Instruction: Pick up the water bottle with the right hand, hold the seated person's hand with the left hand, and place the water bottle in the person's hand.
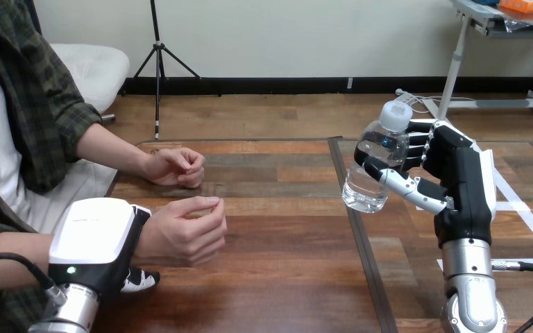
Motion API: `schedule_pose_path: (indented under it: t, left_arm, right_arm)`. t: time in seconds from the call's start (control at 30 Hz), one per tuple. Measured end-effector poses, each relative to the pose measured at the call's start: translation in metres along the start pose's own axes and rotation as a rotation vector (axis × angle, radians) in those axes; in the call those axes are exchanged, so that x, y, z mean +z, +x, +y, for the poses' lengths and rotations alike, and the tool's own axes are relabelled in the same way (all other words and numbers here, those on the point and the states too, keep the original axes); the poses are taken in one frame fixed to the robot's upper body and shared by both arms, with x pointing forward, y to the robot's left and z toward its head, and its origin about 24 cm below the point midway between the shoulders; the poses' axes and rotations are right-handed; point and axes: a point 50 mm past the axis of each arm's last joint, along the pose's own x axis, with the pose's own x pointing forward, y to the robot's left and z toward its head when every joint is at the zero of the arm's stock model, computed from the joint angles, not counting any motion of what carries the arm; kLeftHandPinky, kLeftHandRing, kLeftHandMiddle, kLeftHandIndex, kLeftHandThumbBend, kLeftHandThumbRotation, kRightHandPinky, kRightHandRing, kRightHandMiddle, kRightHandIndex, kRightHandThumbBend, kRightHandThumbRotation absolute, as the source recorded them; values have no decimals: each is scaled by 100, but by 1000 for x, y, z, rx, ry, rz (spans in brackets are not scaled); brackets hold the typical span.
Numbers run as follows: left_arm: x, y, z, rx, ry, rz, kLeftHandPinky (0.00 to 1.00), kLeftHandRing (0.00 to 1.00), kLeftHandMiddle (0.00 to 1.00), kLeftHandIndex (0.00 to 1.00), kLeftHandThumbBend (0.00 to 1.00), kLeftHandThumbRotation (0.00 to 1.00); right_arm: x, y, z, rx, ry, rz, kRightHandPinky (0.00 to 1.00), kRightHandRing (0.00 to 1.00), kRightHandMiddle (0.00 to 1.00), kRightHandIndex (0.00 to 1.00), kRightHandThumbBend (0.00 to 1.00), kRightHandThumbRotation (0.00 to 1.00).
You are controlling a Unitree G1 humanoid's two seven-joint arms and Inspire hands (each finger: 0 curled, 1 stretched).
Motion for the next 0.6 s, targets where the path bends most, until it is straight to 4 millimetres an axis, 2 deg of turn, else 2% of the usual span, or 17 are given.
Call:
schedule_pose_path:
  t: [0.6]
  left_arm:
    - [1,0,0,9,4,-11,32,34,38,38,86,0]
  right_arm:
    - [0,0,0,4,-5,-1,39,44,49,53,72,0]
